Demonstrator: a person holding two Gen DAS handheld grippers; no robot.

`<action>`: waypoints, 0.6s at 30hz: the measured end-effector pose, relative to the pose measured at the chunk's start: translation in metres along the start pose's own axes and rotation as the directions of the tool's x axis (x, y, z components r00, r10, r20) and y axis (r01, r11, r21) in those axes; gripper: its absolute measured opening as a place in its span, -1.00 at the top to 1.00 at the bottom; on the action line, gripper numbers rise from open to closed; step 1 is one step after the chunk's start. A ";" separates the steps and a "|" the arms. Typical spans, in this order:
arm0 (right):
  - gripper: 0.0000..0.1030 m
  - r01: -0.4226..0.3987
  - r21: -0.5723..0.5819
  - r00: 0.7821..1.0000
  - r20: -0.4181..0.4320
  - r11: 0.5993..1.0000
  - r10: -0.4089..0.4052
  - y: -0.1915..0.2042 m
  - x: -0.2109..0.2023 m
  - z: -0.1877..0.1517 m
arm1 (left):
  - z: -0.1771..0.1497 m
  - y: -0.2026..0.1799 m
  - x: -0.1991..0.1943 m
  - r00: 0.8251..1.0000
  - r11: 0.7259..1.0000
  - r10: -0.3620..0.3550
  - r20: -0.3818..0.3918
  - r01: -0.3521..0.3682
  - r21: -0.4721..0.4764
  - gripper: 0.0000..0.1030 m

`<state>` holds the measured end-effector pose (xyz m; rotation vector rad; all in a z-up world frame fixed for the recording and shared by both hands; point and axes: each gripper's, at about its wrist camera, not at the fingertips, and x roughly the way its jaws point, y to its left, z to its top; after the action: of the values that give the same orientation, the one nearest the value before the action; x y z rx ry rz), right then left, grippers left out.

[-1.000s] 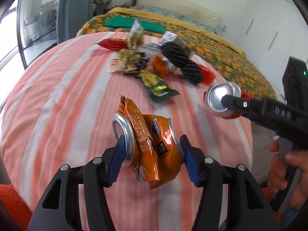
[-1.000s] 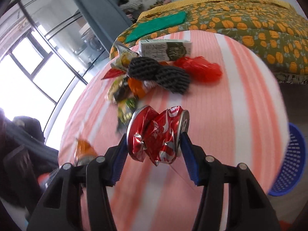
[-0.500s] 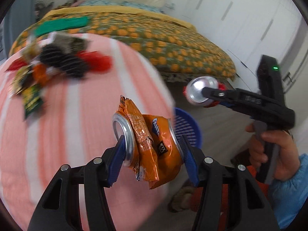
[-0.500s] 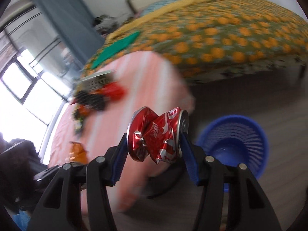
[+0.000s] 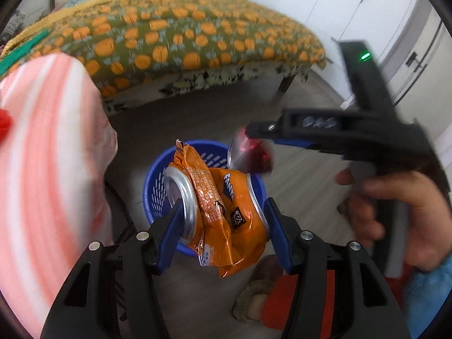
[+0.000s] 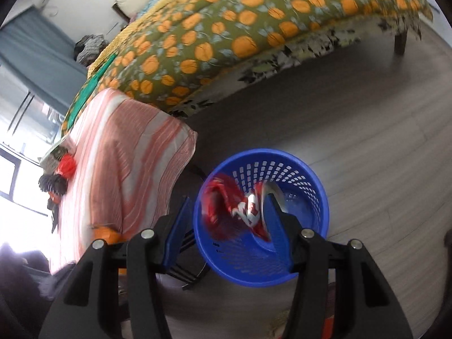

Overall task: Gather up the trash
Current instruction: 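Carry both cans to the blue wastebasket and open both tools to drop them, then move both tools back over the table toward the trash pile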

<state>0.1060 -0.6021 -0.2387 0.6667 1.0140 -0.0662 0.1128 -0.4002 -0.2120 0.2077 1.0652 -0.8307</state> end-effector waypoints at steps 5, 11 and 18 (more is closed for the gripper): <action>-0.03 -0.006 0.036 1.000 -0.003 0.999 0.006 -0.015 0.013 0.012 | 0.010 0.010 0.055 0.998 0.999 0.034 -0.050 -0.035 -0.018 -0.13; -0.73 0.006 0.073 0.993 0.114 0.997 -0.015 -0.017 -0.017 0.025 | 0.025 0.020 0.102 0.995 0.995 0.090 -0.052 -0.091 -0.031 -0.80; -0.73 0.009 0.066 0.966 0.259 0.998 -0.026 -0.013 -0.057 0.032 | 0.025 0.016 0.075 0.997 0.996 0.073 0.007 -0.073 -0.054 -0.80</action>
<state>0.0951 -0.6444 -0.1880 0.6878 0.7672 -0.1976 0.1576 -0.4398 -0.2657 0.1959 1.0643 -0.7360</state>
